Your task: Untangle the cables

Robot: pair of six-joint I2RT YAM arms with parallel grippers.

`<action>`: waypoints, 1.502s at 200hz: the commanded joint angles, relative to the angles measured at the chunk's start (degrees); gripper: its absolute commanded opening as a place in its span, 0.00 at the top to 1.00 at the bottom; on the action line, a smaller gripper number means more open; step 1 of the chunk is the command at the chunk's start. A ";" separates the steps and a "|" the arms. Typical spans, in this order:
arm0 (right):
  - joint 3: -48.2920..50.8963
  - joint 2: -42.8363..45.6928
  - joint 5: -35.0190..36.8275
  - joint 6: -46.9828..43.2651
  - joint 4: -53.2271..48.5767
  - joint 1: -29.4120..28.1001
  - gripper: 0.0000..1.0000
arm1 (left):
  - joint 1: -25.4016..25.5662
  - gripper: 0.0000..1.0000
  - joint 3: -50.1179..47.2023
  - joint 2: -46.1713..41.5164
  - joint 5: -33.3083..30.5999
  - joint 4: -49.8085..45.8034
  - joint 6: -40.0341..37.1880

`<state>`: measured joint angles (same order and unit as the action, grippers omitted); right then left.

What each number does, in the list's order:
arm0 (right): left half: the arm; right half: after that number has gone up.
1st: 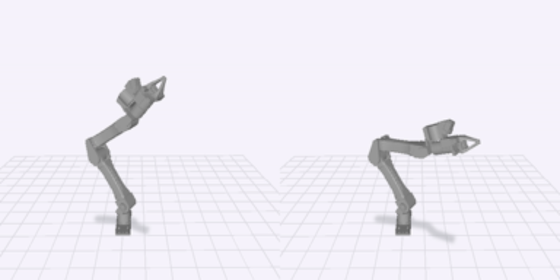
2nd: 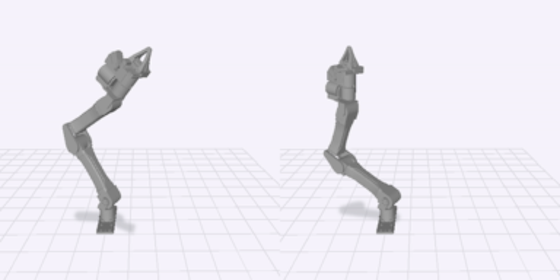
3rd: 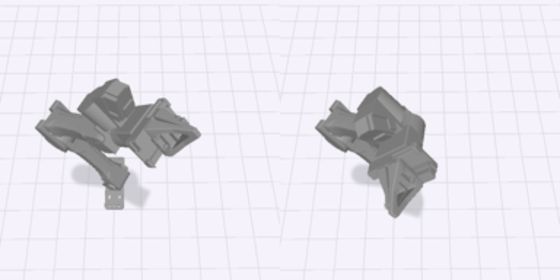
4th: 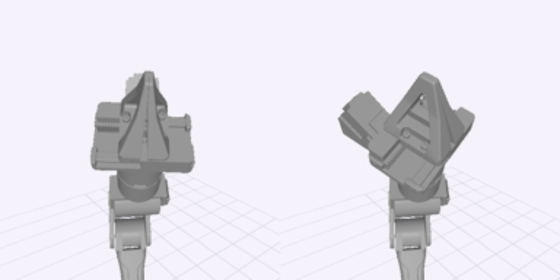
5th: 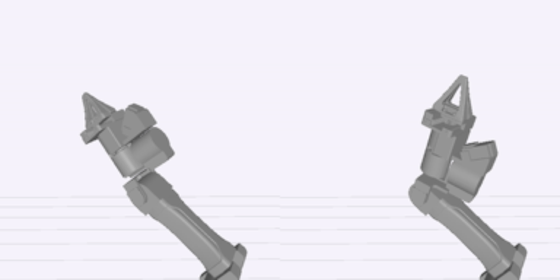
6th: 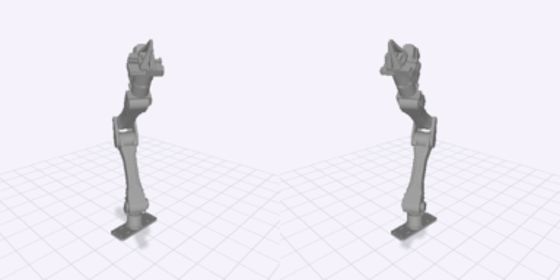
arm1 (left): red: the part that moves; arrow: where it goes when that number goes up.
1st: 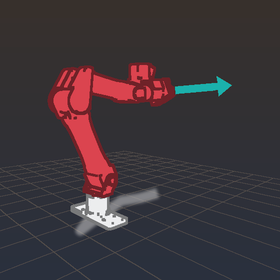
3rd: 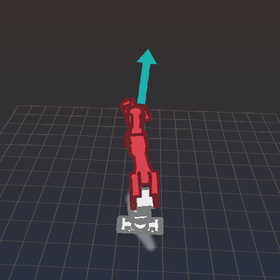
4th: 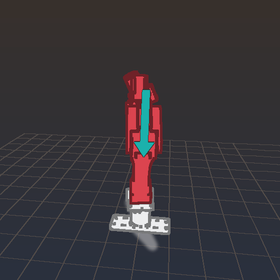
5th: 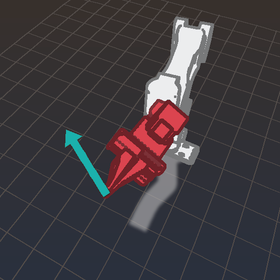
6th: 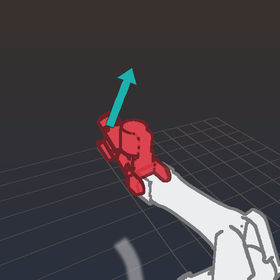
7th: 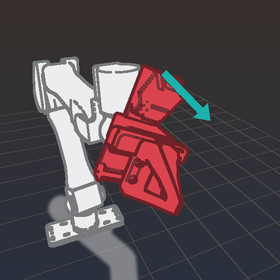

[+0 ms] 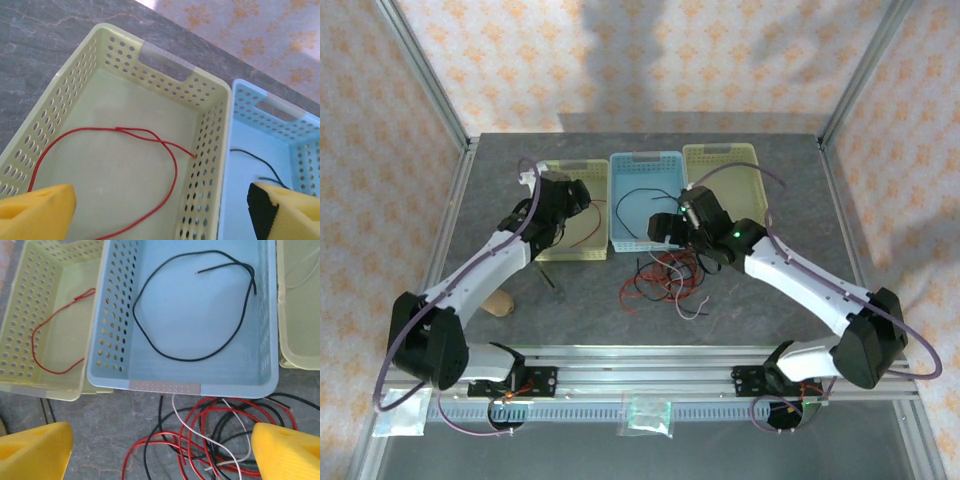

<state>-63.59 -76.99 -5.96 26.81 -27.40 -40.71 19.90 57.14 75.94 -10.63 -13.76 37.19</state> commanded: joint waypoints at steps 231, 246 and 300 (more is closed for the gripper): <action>21.57 4.86 -12.14 -7.64 3.63 3.44 0.62 | 37.82 0.49 -28.46 6.52 11.94 43.39 18.92; 21.76 3.36 -12.15 -7.09 5.38 3.36 0.66 | 37.83 0.55 -28.91 7.32 12.34 44.80 19.54; 23.55 -0.24 -10.42 -4.44 12.35 2.14 0.70 | 37.06 0.59 -31.57 6.34 11.69 47.87 21.32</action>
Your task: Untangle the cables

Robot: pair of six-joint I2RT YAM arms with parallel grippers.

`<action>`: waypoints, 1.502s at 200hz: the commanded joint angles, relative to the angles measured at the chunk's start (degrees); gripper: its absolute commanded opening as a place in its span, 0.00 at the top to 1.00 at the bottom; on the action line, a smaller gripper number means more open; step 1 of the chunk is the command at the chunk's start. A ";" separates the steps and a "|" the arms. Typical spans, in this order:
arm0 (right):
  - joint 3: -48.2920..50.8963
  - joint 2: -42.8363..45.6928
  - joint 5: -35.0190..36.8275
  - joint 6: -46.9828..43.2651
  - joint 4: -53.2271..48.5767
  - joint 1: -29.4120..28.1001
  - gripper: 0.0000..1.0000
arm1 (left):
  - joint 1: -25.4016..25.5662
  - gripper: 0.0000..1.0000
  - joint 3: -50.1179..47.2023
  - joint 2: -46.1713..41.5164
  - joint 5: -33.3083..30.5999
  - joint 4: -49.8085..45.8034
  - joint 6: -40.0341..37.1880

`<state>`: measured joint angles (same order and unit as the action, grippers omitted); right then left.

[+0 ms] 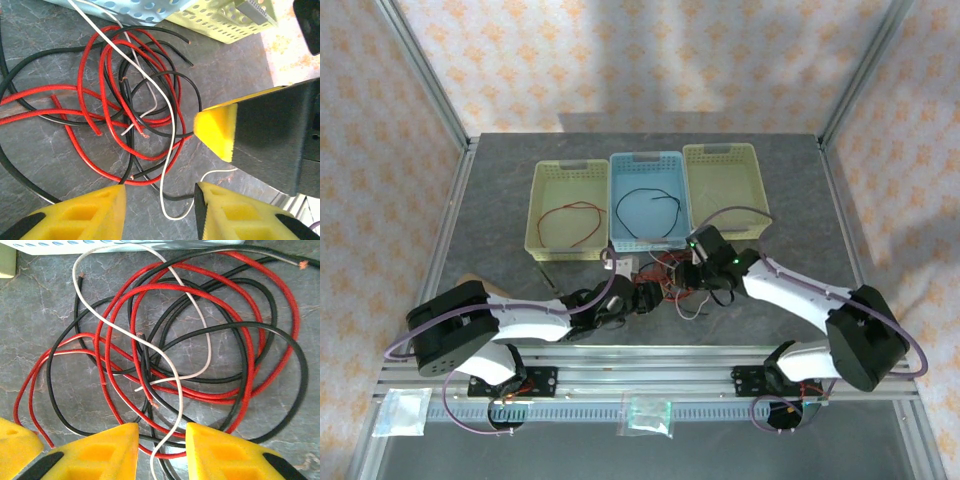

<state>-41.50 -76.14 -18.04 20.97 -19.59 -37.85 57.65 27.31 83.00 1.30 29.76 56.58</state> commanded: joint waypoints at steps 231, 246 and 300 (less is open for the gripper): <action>2.41 -1.34 6.98 1.80 7.20 -1.44 1.00 | -4.09 0.66 7.53 9.27 3.82 6.72 -2.20; 2.47 1.77 7.25 1.80 6.24 -1.44 1.00 | -4.09 0.67 7.32 10.20 3.38 8.57 -1.77; 0.89 10.06 6.18 0.51 2.11 -1.44 1.00 | -4.23 0.68 11.14 15.43 4.79 9.30 -1.47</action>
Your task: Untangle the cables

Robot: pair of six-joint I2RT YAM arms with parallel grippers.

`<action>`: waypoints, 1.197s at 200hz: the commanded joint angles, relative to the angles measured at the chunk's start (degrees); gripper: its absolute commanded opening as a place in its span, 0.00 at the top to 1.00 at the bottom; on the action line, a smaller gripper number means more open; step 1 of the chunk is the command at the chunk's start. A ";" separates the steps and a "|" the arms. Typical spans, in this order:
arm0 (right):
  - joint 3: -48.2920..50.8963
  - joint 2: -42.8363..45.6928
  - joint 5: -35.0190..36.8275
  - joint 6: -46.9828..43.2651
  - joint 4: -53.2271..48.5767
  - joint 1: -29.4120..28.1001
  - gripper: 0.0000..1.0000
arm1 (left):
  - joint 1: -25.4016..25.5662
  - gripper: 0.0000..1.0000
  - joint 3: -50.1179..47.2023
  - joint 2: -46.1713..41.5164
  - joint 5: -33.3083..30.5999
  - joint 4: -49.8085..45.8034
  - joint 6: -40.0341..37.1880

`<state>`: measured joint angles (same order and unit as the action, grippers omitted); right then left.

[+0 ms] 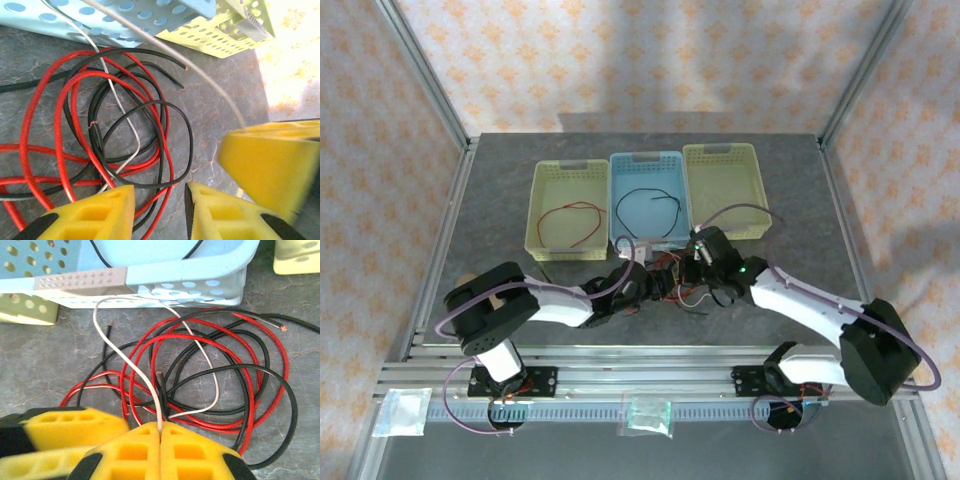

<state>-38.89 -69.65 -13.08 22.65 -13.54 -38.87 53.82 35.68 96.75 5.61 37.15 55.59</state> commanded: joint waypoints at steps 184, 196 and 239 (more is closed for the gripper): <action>-22.38 16.86 10.08 -2.78 -13.68 -0.41 1.00 | -0.47 0.68 6.87 8.27 0.11 -4.01 0.13; -24.30 17.17 10.98 -3.13 -14.18 -0.41 1.00 | -0.44 0.68 6.80 8.58 0.19 -3.88 0.30; -31.39 17.41 13.12 -5.28 -16.23 -0.41 1.00 | -0.53 0.68 6.79 9.51 0.55 -3.77 0.72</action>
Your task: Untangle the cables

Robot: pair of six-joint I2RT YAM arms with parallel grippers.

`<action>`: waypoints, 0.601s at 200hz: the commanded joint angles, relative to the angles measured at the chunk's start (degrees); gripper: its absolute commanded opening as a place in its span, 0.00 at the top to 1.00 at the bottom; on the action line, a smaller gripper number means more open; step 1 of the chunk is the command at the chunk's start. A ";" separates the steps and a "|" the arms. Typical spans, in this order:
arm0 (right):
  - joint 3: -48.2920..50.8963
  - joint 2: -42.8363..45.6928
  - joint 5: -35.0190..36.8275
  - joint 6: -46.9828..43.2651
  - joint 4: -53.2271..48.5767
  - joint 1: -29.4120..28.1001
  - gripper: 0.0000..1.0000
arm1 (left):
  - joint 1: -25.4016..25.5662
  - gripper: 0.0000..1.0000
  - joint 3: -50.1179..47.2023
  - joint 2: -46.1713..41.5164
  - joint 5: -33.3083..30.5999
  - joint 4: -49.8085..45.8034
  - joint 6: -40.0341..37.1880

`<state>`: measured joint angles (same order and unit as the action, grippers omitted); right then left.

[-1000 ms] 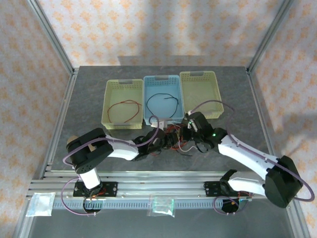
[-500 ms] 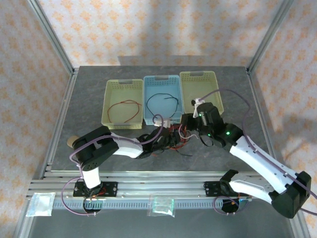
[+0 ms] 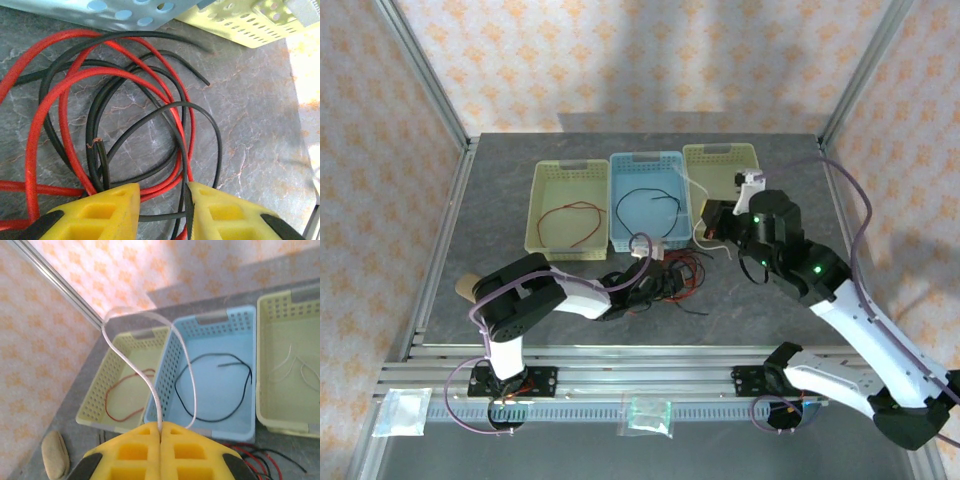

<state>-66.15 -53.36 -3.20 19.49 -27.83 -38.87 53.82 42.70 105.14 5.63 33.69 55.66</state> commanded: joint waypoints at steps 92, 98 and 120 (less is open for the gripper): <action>-9.48 -2.08 12.07 -4.92 -5.94 -0.16 1.00 | -0.45 0.67 1.77 -3.12 -0.02 -3.63 -0.58; -9.86 -2.90 12.27 -5.30 -6.24 0.05 1.00 | -0.41 0.67 2.42 -4.15 -0.37 -4.79 -1.13; -11.91 -5.99 13.11 -5.73 -7.42 0.93 1.00 | -0.42 0.67 5.23 -7.93 -2.18 -9.43 -3.88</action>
<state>-75.07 -56.82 6.87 15.59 -33.47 -38.74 53.82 43.90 102.54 5.56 29.41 55.07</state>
